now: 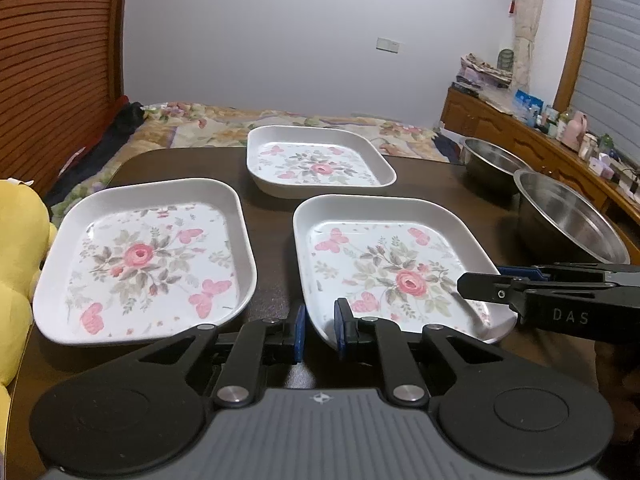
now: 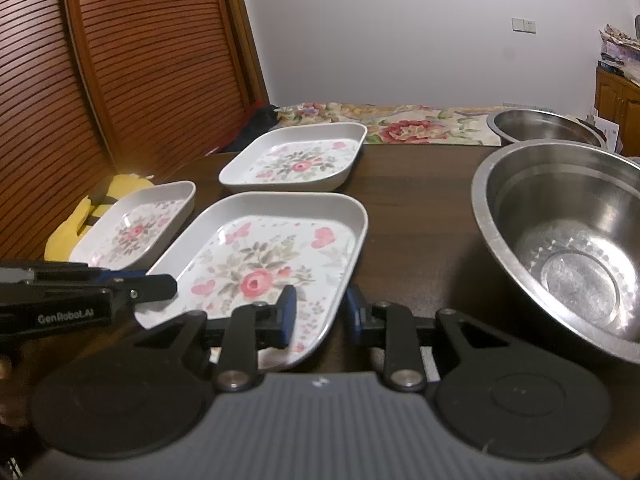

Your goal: Organize plates and bowls

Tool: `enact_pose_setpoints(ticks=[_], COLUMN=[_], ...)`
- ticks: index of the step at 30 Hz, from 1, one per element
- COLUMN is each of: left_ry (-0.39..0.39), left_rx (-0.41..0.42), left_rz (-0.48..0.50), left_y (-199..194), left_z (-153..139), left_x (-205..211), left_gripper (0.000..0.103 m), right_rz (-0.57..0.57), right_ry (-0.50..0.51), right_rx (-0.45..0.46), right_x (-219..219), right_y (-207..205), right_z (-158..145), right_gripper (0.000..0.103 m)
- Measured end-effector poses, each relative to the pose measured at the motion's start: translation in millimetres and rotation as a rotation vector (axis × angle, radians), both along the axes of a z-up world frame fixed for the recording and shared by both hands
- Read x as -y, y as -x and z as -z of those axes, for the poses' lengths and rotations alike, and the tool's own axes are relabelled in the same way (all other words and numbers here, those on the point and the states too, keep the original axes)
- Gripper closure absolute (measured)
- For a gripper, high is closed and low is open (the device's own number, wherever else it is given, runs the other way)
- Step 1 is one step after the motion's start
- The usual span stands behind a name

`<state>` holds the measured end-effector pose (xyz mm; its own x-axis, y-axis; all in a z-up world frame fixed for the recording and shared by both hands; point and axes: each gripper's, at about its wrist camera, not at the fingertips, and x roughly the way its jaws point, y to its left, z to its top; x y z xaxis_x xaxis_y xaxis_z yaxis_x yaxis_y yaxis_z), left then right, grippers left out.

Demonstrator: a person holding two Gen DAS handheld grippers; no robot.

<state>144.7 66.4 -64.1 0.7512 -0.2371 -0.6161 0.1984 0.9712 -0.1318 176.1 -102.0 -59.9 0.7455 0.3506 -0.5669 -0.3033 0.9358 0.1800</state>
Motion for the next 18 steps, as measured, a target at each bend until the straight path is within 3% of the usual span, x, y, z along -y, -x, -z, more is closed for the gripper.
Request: enact_pose_setpoints(ticks=[9, 18], left_ry=[0.024, 0.035], left_rx=[-0.011, 0.01], left_rz=[0.05, 0.082], left_y=[4, 36], left_z=[-2, -13], left_x=[-8, -7], left_gripper=[0.086, 0.086], right_rz=[0.029, 0.038], right_ry=[-0.007, -0.028], right_rx=[-0.011, 0.013], right_x=[3, 8], right_y=[4, 37], right_z=[-1, -10], right_gripper=[0.087, 0.087])
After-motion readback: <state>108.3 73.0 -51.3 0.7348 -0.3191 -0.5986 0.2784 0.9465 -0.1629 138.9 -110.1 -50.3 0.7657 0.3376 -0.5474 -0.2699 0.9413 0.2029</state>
